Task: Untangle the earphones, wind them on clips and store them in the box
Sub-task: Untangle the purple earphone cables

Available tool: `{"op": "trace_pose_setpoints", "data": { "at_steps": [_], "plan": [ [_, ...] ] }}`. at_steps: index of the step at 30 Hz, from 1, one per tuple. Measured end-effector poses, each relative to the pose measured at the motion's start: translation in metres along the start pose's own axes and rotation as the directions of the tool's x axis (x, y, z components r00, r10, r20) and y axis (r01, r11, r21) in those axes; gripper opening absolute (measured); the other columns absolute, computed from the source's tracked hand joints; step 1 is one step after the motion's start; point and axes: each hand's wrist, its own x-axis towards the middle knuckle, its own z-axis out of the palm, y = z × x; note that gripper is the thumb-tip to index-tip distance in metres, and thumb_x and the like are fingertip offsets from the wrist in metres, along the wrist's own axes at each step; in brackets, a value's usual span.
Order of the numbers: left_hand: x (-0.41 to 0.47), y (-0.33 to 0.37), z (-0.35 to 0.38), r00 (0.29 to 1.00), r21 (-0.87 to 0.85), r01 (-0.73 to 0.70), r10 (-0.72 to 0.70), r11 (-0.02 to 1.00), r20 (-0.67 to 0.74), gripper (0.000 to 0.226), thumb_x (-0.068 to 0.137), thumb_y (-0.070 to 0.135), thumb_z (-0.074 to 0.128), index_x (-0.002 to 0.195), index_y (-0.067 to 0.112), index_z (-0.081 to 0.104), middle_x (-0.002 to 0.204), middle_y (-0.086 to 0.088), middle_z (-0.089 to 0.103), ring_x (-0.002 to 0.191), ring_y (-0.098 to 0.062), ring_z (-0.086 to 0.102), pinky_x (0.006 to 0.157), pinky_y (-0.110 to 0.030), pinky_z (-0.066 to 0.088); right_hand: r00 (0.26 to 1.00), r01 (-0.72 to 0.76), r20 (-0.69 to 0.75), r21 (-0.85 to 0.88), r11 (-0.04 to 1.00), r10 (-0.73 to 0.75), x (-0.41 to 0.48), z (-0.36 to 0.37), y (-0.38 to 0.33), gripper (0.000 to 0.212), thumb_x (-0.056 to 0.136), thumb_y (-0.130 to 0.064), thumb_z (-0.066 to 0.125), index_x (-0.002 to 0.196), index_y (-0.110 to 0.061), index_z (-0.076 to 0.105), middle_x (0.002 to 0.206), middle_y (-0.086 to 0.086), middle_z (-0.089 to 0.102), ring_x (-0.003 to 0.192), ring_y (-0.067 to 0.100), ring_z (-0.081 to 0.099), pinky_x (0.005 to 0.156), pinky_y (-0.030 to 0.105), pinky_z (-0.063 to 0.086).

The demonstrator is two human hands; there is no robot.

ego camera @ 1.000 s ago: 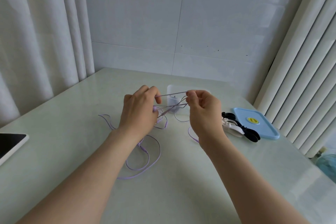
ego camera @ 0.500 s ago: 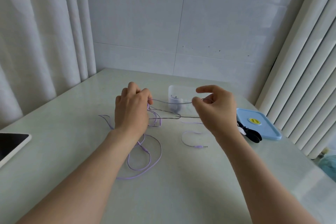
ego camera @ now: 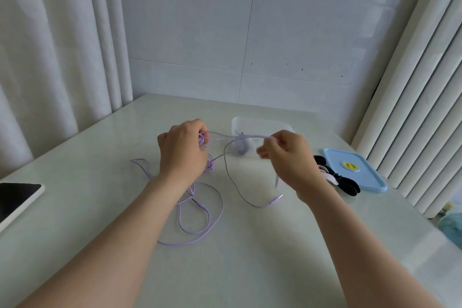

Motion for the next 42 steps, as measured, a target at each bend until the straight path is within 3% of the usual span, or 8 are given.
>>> {"op": "trace_pose_setpoints", "data": {
  "at_steps": [3,7,13,18,23,35,39,42],
  "plan": [
    [-0.001,0.0,-0.002,1.0,0.003,-0.019,0.019,1.0,0.007,0.04,0.067,-0.015,0.05,0.077,0.023,0.048,0.071,0.01,0.054,0.076,-0.024,0.052,0.076,-0.035,0.029,0.981,-0.194,0.12,0.716,0.671,0.155,-0.011,-0.001,-0.023,0.015,0.109,-0.011,0.036,0.107,-0.005,0.05,0.099,0.027,0.077,0.094,0.043,0.077,0.097,0.061,0.057],
    [-0.004,0.003,0.0,0.997,0.061,-0.078,0.077,0.995,0.027,0.042,0.066,-0.016,0.05,0.08,0.023,0.047,0.07,0.013,0.046,0.079,-0.024,0.05,0.075,-0.036,0.028,0.967,-0.231,0.137,0.827,0.513,0.214,-0.018,-0.002,-0.035,0.017,0.113,-0.015,0.029,0.111,-0.011,0.046,0.074,0.019,0.072,0.086,0.048,0.076,0.089,0.06,0.06],
    [-0.003,-0.001,0.002,0.998,0.109,-0.066,0.065,0.992,0.019,0.042,0.065,-0.016,0.049,0.079,0.024,0.048,0.074,0.008,0.053,0.081,-0.027,0.053,0.076,-0.039,0.031,0.876,-0.379,0.076,0.718,0.583,0.476,-0.008,-0.003,-0.018,0.015,0.111,-0.02,0.047,0.118,-0.012,0.057,0.065,0.001,0.032,0.04,0.013,0.035,0.04,0.026,0.045],
    [-0.002,-0.005,0.001,0.998,0.149,-0.05,0.053,0.988,-0.017,0.044,0.065,-0.017,0.049,0.08,0.025,0.049,0.076,0.007,0.054,0.08,-0.027,0.05,0.073,-0.036,0.024,0.95,-0.137,-0.28,0.019,0.99,0.137,-0.005,-0.013,-0.011,0.032,0.088,-0.056,0.071,0.093,-0.025,0.069,0.069,-0.012,0.058,0.066,0.018,0.055,0.062,0.031,0.045],
    [-0.002,-0.006,0.002,0.999,0.15,-0.026,0.032,0.988,-0.041,0.046,0.067,-0.019,0.049,0.086,0.023,0.048,0.081,0.008,0.056,0.082,-0.027,0.048,0.074,-0.037,0.025,0.963,-0.024,-0.181,-0.796,0.605,-0.2,-0.011,-0.016,-0.006,0.039,0.086,-0.06,0.061,0.113,-0.033,0.07,0.1,-0.004,0.064,0.1,0.024,0.046,0.079,0.036,0.033],
    [-0.01,0.01,0.01,0.948,-0.021,-0.171,0.17,0.985,0.269,0.03,0.082,-0.003,0.052,0.098,0.019,0.039,0.082,0.013,0.044,0.091,-0.024,0.043,0.079,-0.038,0.03,0.944,0.314,0.272,-0.569,0.76,-0.186,-0.021,0.002,-0.009,0.086,0.069,-0.043,0.041,0.153,-0.026,0.046,0.156,0.0,0.044,0.149,0.023,0.024,0.122,0.046,0.012],
    [-0.013,0.015,0.009,0.916,-0.03,-0.234,0.231,0.972,0.327,0.025,0.084,0.004,0.05,0.099,0.02,0.039,0.086,0.01,0.048,0.094,-0.024,0.044,0.079,-0.039,0.03,0.905,0.413,0.231,-0.265,0.871,-0.358,-0.026,0.018,-0.014,0.041,0.096,-0.029,0.051,0.132,-0.021,0.069,0.115,-0.009,0.075,0.111,0.001,0.061,0.098,0.019,0.041],
    [-0.014,0.017,0.01,0.893,-0.052,-0.237,0.239,0.97,0.381,0.024,0.084,0.008,0.053,0.1,0.02,0.039,0.092,0.006,0.053,0.097,-0.024,0.045,0.08,-0.039,0.03,0.896,0.443,0.164,-0.293,0.847,-0.412,-0.024,0.026,-0.01,0.021,0.101,-0.024,0.061,0.115,-0.027,0.076,0.081,-0.013,0.075,0.085,0.006,0.066,0.089,0.026,0.047]
  ]
}}
